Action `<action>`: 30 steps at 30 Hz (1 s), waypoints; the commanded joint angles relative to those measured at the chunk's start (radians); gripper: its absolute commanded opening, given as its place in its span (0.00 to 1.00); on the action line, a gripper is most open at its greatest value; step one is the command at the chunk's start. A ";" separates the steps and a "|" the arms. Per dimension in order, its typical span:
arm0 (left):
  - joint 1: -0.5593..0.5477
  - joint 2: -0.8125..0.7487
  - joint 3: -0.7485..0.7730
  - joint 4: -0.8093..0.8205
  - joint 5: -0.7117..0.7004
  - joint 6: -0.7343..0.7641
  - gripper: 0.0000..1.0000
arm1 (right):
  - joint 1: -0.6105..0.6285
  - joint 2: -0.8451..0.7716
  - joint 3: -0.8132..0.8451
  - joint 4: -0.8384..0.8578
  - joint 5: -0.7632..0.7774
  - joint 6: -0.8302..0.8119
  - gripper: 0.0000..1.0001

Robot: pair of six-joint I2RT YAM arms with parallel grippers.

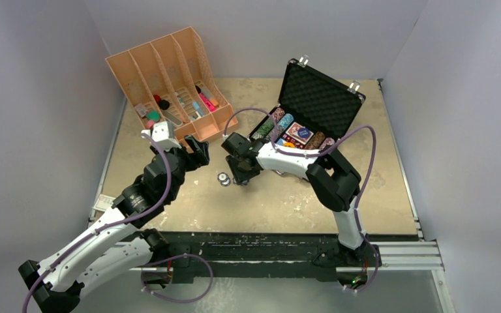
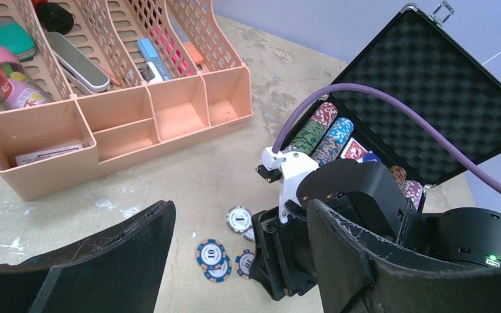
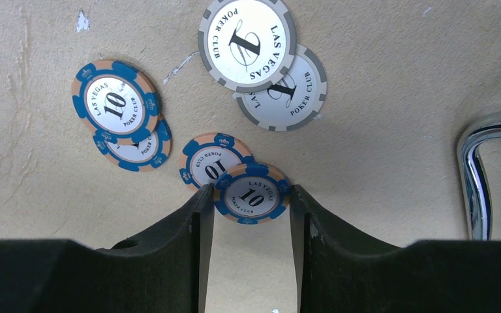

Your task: Pack up texas hold em set

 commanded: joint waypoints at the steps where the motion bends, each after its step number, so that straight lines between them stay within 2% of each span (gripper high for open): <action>1: 0.003 -0.015 0.005 0.020 -0.023 0.017 0.73 | 0.003 -0.022 0.046 -0.037 0.039 0.010 0.38; 14: 0.003 -0.035 0.011 0.001 -0.062 0.015 0.73 | 0.010 0.004 0.112 -0.041 0.008 -0.004 0.41; 30: 0.003 -0.037 0.006 -0.004 -0.076 0.007 0.73 | 0.011 0.035 0.110 -0.020 -0.059 -0.023 0.46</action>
